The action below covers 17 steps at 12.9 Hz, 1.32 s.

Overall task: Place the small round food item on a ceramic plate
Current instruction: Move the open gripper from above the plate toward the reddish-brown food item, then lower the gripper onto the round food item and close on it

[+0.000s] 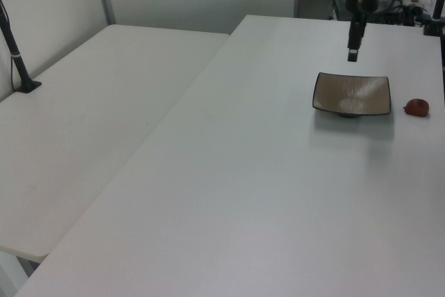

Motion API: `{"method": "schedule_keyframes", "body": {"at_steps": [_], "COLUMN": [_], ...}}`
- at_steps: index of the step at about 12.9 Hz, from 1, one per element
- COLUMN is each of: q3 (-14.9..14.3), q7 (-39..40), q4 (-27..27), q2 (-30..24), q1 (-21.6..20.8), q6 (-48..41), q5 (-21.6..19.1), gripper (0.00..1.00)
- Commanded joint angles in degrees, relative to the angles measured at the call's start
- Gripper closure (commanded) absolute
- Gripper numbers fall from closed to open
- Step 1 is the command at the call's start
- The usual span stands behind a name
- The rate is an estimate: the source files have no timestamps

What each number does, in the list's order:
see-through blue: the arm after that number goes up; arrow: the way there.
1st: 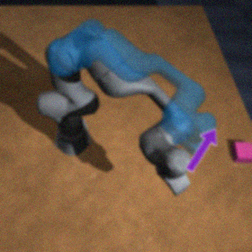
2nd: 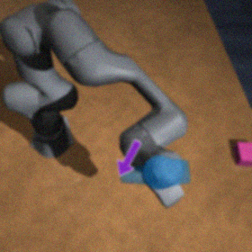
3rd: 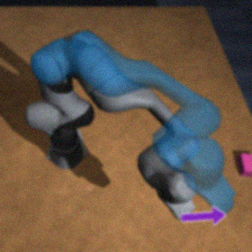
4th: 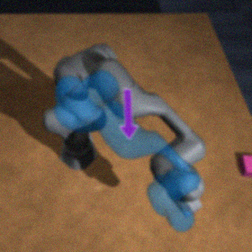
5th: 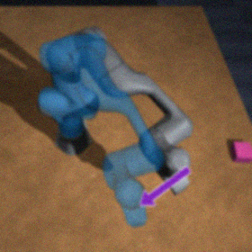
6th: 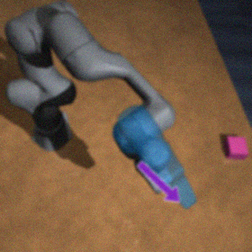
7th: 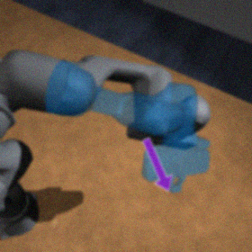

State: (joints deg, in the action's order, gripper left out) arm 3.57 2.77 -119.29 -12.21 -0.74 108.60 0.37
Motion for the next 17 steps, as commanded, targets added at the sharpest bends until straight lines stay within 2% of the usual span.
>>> {"method": "schedule_keyframes", "body": {"at_steps": [1, 2, 4, 6, 9, 11, 14, 17], "q3": [-12.7, -16.5, -17.4, -17.5, -21.0, -24.6, -29.2, -30.5], "q7": [1.7, 2.3, 2.7, 2.7, 2.7, 3.8, 6.2, 6.2], "q4": [-7.9, -10.5, -15.3, -18.6, -22.6, -23.8, -25.9, -27.2], "q2": [-8.1, -9.7, -12.5, -12.7, -12.2, -11.7, -10.6, -8.0], "q1": [-9.8, -13.6, -14.1, -14.0, -13.9, -14.0, -13.9, -13.9], "q6": [-0.1, -0.1, 1.3, 3.1, 3.9, 3.9, 5.5, 8.0], "q5": [0.3, 1.7, 5.6, 7.0, 11.7, 14.6, 14.9, 14.9], "gripper": [0.0, 0.0, 0.0, 0.0, 0.0, 0.0, 0.0, 0.0]}}
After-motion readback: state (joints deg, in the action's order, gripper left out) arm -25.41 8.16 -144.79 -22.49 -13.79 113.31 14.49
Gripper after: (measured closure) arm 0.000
